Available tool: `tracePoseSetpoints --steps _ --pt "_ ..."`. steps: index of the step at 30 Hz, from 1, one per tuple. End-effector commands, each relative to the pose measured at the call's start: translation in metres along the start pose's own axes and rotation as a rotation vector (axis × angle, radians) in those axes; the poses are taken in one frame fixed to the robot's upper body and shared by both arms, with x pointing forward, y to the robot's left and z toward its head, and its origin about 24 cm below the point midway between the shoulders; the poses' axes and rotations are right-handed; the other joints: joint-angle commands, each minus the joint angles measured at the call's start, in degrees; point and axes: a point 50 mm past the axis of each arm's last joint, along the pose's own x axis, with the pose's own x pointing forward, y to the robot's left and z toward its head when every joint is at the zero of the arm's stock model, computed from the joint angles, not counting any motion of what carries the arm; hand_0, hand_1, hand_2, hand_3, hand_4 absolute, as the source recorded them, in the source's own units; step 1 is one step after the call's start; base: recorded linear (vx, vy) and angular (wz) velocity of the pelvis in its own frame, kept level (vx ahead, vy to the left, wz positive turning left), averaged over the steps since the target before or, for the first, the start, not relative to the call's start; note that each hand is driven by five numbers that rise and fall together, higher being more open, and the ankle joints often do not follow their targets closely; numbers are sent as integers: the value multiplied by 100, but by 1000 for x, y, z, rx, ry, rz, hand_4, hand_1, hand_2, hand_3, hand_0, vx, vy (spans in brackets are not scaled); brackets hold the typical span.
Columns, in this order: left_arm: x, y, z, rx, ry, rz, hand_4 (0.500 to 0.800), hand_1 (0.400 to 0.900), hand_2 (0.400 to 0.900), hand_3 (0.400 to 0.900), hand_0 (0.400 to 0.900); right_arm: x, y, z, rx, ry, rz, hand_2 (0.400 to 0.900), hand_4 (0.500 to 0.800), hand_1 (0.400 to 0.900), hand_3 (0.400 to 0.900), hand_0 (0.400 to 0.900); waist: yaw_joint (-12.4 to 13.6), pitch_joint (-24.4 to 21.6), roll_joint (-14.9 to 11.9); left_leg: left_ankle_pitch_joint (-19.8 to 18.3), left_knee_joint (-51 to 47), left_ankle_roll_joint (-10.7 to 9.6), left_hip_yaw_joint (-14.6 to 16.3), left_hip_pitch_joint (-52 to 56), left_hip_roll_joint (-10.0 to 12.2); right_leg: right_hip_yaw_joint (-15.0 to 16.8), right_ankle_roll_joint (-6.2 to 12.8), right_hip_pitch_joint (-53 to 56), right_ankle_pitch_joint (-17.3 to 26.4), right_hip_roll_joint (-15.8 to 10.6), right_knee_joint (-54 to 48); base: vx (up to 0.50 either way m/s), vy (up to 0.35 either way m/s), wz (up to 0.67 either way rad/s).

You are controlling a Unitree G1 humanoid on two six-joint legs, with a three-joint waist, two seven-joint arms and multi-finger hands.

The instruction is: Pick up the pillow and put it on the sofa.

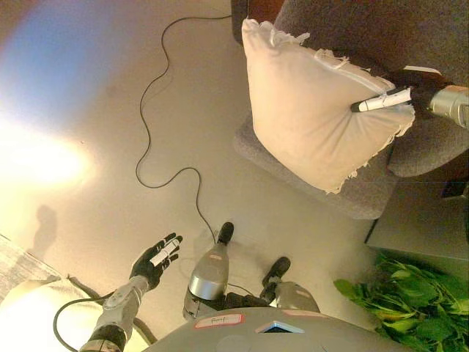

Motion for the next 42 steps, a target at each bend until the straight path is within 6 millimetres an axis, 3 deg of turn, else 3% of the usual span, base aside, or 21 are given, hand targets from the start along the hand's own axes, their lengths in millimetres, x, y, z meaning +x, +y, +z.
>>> tracePoseSetpoints --steps 1,7,18,27,30,33,35,39,40,42 --pt "8 -6 36 82 -136 -80 800 900 900 900 900 -48 -68 72 -52 -109 -477 900 800 900 900 900 -58 20 -51 -428 32 -323 329 -203 149 217 305 -186 -183 -276 138 -105 46 -12" --pt "11 -14 37 39 -168 -85 800 900 900 900 900 -71 -92 72 -150 79 -724 900 800 900 900 900 -161 131 70 -386 -32 -351 378 -276 140 283 306 -357 -131 -295 118 -84 53 -10" --pt "11 -13 35 22 -142 -70 800 900 900 900 900 -85 -102 74 -179 148 -790 900 800 900 900 900 -278 -105 -48 -404 -50 -354 508 -133 169 344 298 -297 -132 -293 98 4 23 -5" --pt "7 -9 17 64 -67 -41 800 900 900 900 900 -91 -107 40 -153 218 -786 900 800 900 900 900 -395 -524 -315 -536 -50 -327 633 196 227 394 317 -20 -183 -242 42 49 -3 -7" --pt "7 -5 10 73 -15 -15 800 900 900 900 900 -83 -100 25 -118 181 -731 900 800 900 900 900 -478 -702 -407 -610 -50 -316 705 334 236 426 344 67 -198 -233 34 43 8 -10" --pt "8 -1 -1 122 55 30 800 900 900 900 900 -54 -70 -8 -29 144 -574 900 800 900 900 900 -615 -861 -470 -685 -50 -283 792 496 246 424 355 152 -214 -245 71 31 17 -11" --pt "8 2 -6 148 93 82 800 900 900 900 900 -30 -38 -41 10 154 -469 900 800 900 900 900 -721 -914 -496 -740 -50 -251 851 624 246 455 366 229 -223 -253 100 26 21 -15" --pt "12 7 -7 184 164 136 800 900 900 900 900 8 56 -111 115 226 -237 900 800 900 900 900 -956 -958 -530 -849 -50 -189 939 845 230 593 369 353 -260 -238 136 -13 17 -13" --pt "14 7 -7 204 174 160 800 900 900 900 900 16 95 -131 144 251 -176 900 800 900 900 900 -1025 -966 -529 -881 -50 -166 976 896 224 632 375 383 -253 -230 128 -9 10 -9" --pt "17 7 -4 203 178 184 800 900 900 900 900 19 137 -156 205 295 -110 900 800 900 900 900 -1105 -983 -537 -916 -50 -147 1023 966 223 683 383 421 -249 -220 122 -13 9 -7"
